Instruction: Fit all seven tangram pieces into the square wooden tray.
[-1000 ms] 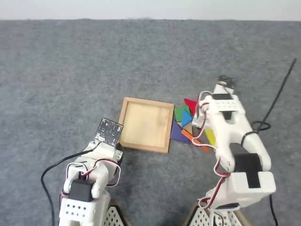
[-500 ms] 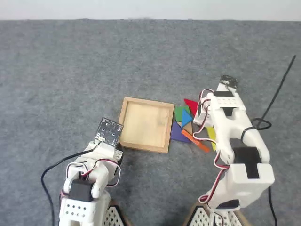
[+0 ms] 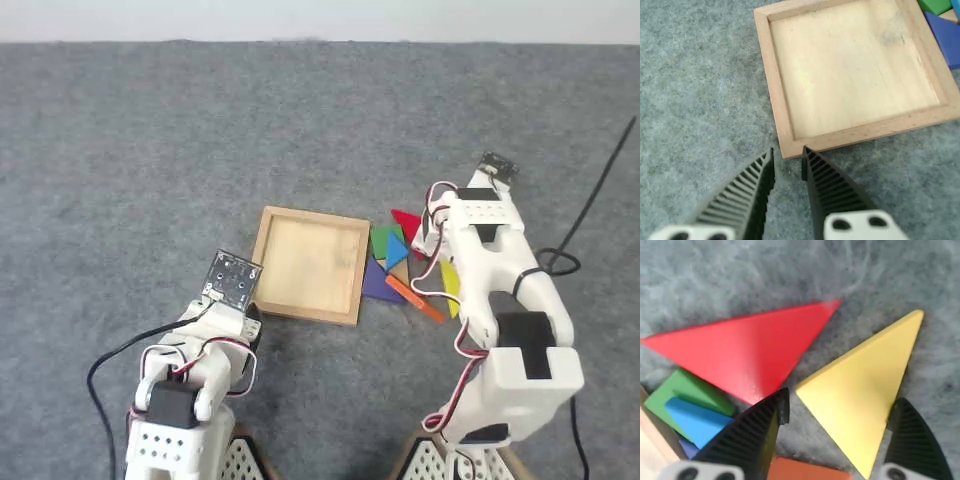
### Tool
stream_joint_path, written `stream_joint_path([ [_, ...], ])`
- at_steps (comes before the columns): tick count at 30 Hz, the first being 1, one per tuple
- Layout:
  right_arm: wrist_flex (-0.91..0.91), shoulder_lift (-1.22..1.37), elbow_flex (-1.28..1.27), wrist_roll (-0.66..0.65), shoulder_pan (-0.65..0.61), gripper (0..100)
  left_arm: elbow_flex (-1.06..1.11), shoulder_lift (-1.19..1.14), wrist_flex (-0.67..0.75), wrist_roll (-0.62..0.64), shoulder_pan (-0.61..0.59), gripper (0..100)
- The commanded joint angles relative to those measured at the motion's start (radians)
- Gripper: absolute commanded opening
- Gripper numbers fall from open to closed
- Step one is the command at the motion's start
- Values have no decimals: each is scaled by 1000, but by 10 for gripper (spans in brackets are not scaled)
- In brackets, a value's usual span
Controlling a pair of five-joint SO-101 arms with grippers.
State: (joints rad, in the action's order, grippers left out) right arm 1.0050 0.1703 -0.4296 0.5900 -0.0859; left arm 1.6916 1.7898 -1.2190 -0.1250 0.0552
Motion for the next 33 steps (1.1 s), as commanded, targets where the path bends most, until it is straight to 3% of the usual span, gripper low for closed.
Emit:
stream_joint_path([
  [1,-27,-8,57,44,5,311,-7,-2,3,6,2,88],
  [22,-7,91,81,46,25,305,-7,-2,3,6,2,88],
  [27,-2,91,81,46,35,225,-7,-2,3,6,2,88],
  [33,-1,88,81,40,68,221,-7,-2,3,6,2,88],
])
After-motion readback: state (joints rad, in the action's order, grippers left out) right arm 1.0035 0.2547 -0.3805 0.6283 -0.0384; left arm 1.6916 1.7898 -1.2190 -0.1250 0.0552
